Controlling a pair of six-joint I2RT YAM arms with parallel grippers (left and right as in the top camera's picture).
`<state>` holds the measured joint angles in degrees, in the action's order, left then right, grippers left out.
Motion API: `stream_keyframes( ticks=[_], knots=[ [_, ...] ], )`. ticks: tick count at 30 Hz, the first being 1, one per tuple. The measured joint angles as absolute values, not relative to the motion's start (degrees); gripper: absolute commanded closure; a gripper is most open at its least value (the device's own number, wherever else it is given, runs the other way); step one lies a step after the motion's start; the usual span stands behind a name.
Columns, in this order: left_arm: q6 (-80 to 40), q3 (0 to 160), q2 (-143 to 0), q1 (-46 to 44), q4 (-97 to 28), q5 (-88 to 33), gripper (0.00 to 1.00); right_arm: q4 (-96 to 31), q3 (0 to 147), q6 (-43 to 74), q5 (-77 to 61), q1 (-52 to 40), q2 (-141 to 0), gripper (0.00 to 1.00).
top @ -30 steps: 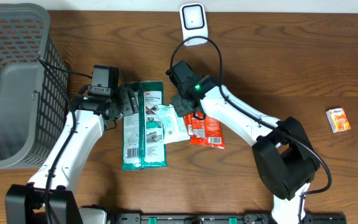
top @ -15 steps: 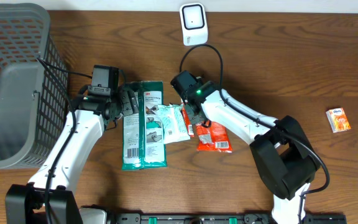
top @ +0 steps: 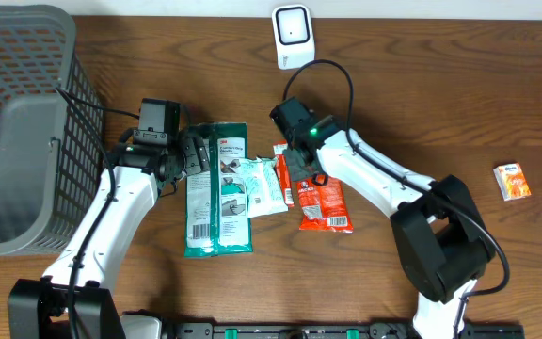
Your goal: Scan the item barcode
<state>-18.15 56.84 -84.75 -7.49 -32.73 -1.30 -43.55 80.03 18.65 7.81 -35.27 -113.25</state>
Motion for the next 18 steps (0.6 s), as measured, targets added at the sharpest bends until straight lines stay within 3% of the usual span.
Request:
stream_keyframes(
  ticks=[7,18],
  knots=[
    [-18.15,56.86,-84.75,-7.49,-32.73,-1.32,0.16,-42.48,80.03,18.41,-0.27,-36.03,-113.08,0.99],
    [-18.15,56.86,-84.75,-7.49,-32.71,-1.32,0.16,-42.54,80.03,18.39,-0.62,-41.58,-113.08,0.97]
  ],
)
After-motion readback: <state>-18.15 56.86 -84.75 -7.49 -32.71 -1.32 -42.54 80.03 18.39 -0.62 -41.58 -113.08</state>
